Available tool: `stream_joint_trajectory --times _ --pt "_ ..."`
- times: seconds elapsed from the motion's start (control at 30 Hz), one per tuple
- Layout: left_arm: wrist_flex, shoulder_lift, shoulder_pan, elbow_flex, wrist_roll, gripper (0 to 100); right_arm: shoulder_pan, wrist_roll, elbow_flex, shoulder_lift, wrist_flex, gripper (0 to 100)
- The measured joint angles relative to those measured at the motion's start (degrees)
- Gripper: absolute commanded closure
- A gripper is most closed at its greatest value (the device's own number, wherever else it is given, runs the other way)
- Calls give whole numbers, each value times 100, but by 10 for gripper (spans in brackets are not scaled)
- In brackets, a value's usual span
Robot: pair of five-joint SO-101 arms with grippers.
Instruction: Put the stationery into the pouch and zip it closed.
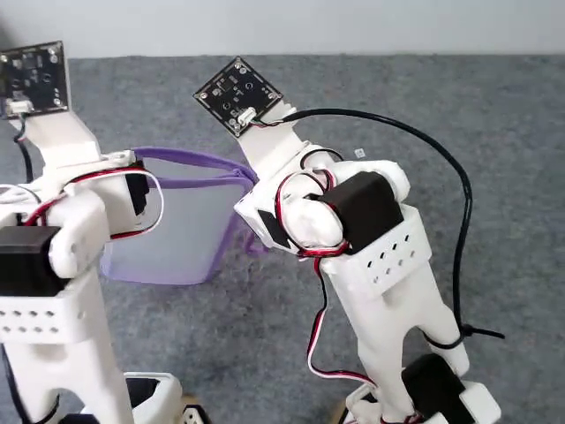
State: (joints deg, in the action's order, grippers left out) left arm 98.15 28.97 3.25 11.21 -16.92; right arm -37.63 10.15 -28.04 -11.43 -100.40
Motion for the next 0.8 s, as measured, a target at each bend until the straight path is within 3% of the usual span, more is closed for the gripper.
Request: stream_joint_trajectory --times 0.33,0.6,0.8 --pt "0 932 0 -1064 633 991 97 0 0 -9 -9 990" --pt "-9 1732 9 -1960 870 990 1468 0 44 -26 -9 987" --pt "-35 1908 9 -2303 897 990 2092 0 1442 -26 -9 961"
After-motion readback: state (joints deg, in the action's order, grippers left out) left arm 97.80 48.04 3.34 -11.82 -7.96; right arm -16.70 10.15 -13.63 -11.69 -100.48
